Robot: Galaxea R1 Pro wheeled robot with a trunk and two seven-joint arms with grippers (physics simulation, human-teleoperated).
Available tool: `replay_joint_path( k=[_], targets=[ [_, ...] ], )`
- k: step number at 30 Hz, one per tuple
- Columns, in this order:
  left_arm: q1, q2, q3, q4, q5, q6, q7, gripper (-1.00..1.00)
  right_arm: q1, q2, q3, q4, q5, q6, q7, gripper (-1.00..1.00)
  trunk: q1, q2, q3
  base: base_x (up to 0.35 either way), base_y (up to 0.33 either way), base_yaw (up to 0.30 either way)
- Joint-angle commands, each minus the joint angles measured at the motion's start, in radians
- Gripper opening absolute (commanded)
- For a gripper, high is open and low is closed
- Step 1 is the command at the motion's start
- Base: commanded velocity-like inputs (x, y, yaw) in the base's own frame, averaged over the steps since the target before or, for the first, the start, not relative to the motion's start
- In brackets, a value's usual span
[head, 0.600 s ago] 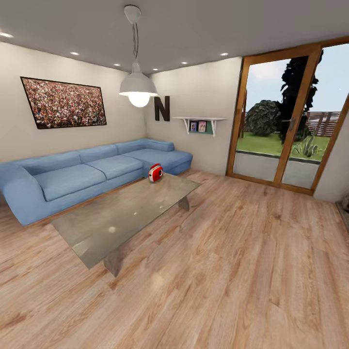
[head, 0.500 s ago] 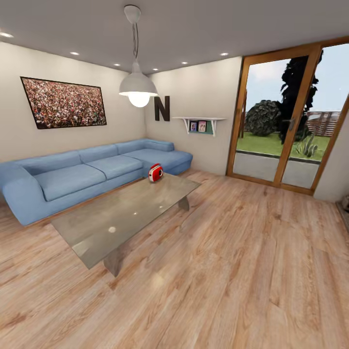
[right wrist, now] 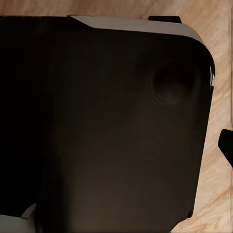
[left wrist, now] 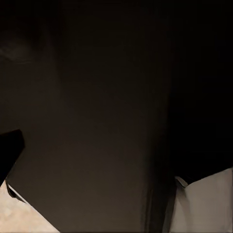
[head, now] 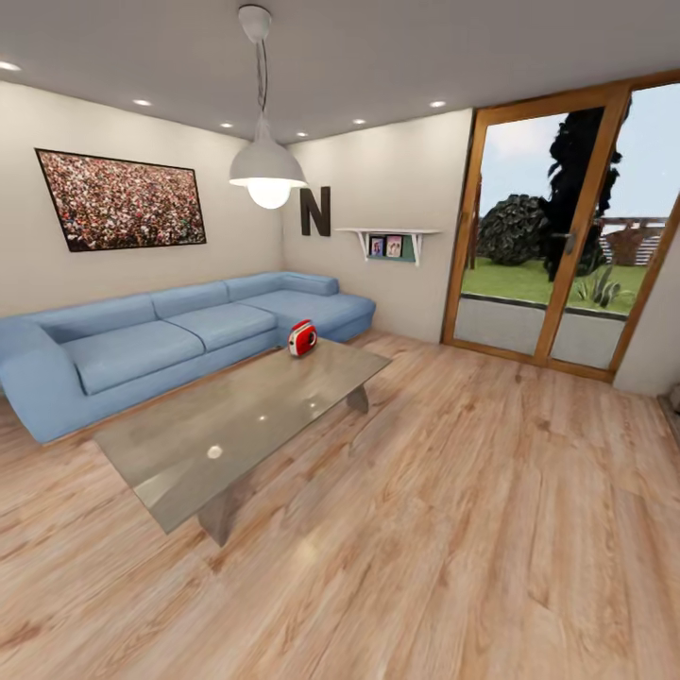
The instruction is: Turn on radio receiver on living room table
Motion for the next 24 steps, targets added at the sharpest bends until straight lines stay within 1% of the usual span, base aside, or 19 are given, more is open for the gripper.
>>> replay_joint_path(
  k=[1, 3, 5, 7, 10, 16, 17, 18, 20, 24],
  targets=[
    [0.000, 0.000, 0.000, -0.006, -0.001, -0.006, 0.003, 1.00, 0.000, 0.000, 0.001, -0.001, 0.001, 0.000, 0.000, 1.00, 0.000, 0.000, 0.000, 0.313, -0.101, 0.000],
    [0.000, 0.003, 0.001, -0.017, -0.002, -0.017, 0.014, 1.00, -0.003, -0.003, 0.001, -0.011, 0.002, -0.001, 0.000, 1.00, 0.000, 0.000, 0.000, 0.303, -0.135, 0.000],
    [0.000, 0.006, 0.002, -0.028, -0.002, -0.028, 0.025, 1.00, -0.008, -0.013, 0.001, -0.022, 0.001, -0.001, 0.000, 1.00, 0.000, 0.000, 0.000, 0.294, -0.155, 0.000],
    [0.000, 0.004, 0.001, -0.040, -0.001, -0.039, 0.037, 1.00, -0.009, -0.025, -0.001, -0.034, 0.001, -0.001, 0.000, 1.00, 0.000, 0.000, 0.000, 0.307, -0.123, 0.000],
    [0.000, 0.000, -0.001, -0.056, 0.000, -0.036, 0.053, 1.00, -0.011, -0.041, -0.002, -0.051, 0.003, 0.000, 0.002, 1.00, 0.000, 0.000, 0.000, 0.318, -0.059, 0.000],
    [0.000, 0.003, -0.002, -0.090, 0.001, -0.043, 0.087, 1.00, -0.013, -0.075, -0.006, -0.084, 0.001, -0.002, 0.001, 1.00, 0.000, 0.000, 0.000, 0.323, -0.067, 0.000],
    [0.000, -0.002, -0.002, -0.508, 0.001, -0.044, 0.230, 1.00, -0.013, -0.130, -0.007, -0.413, 0.000, -0.006, 0.003, 1.00, 0.000, 0.000, 0.000, 0.324, -0.079, 0.000],
    [0.000, -0.002, -0.003, -0.512, 0.001, -0.044, 0.231, 1.00, -0.013, -0.133, -0.007, -0.415, 0.001, -0.011, 0.003, 1.00, 0.000, 0.000, 0.000, 0.324, -0.078, 0.000],
    [0.000, 0.002, -0.003, -0.524, 0.001, -0.045, 0.229, 1.00, -0.013, -0.142, -0.005, -0.420, 0.002, -0.048, 0.003, 1.00, 0.000, 0.000, 0.000, 0.324, -0.050, 0.000],
    [0.000, 0.009, -0.002, -0.530, 0.001, -0.045, 0.228, 1.00, -0.013, -0.146, -0.005, -0.421, 0.003, -0.068, 0.001, 1.00, 0.000, 0.000, 0.001, 0.325, -0.019, -0.106]
  ],
)
